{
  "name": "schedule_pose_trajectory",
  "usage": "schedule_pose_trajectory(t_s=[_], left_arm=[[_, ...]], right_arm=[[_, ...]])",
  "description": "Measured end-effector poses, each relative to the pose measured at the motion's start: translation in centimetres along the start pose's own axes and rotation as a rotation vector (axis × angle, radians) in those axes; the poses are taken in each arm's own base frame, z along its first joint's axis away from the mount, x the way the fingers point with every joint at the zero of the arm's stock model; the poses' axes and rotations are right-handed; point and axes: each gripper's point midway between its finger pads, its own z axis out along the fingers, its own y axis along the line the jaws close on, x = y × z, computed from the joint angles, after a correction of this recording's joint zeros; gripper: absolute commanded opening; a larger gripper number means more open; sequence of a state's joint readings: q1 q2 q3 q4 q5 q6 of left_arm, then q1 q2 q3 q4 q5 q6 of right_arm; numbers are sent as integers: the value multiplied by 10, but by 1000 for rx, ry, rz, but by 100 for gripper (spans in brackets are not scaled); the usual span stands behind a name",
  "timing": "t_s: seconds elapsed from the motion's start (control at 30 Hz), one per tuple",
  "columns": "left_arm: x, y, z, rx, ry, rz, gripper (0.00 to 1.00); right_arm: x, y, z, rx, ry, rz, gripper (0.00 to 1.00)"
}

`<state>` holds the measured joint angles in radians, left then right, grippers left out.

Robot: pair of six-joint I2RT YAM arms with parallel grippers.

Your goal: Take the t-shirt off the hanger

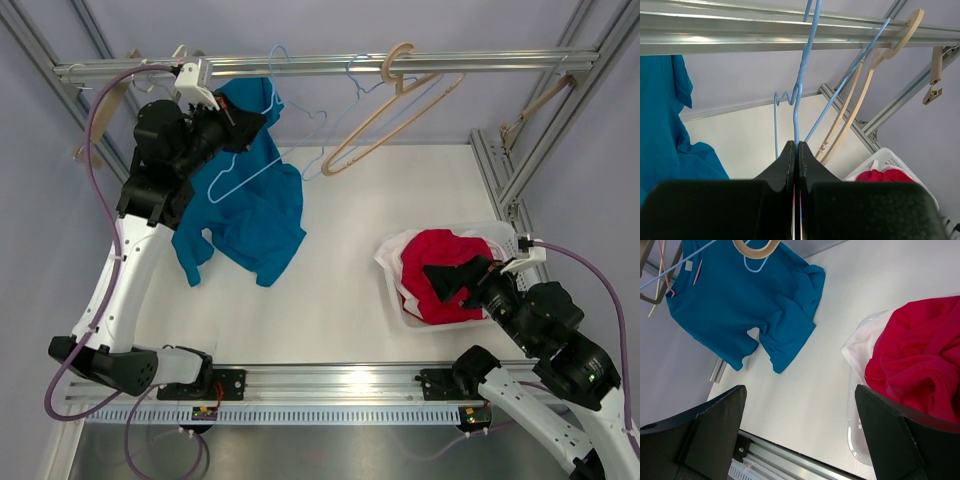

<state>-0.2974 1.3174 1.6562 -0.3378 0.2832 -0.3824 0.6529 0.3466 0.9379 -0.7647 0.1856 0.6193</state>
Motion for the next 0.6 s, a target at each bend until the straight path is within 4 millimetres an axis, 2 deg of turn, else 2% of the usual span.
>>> schedule_pose_trajectory(t_s=[0.3, 0.6], left_arm=[[0, 1, 11, 10, -12, 3, 0], [18, 2, 22, 21, 17, 0, 0]], right_arm=[[5, 5, 6, -32, 13, 2, 99], [12, 5, 12, -44, 24, 3, 99]])
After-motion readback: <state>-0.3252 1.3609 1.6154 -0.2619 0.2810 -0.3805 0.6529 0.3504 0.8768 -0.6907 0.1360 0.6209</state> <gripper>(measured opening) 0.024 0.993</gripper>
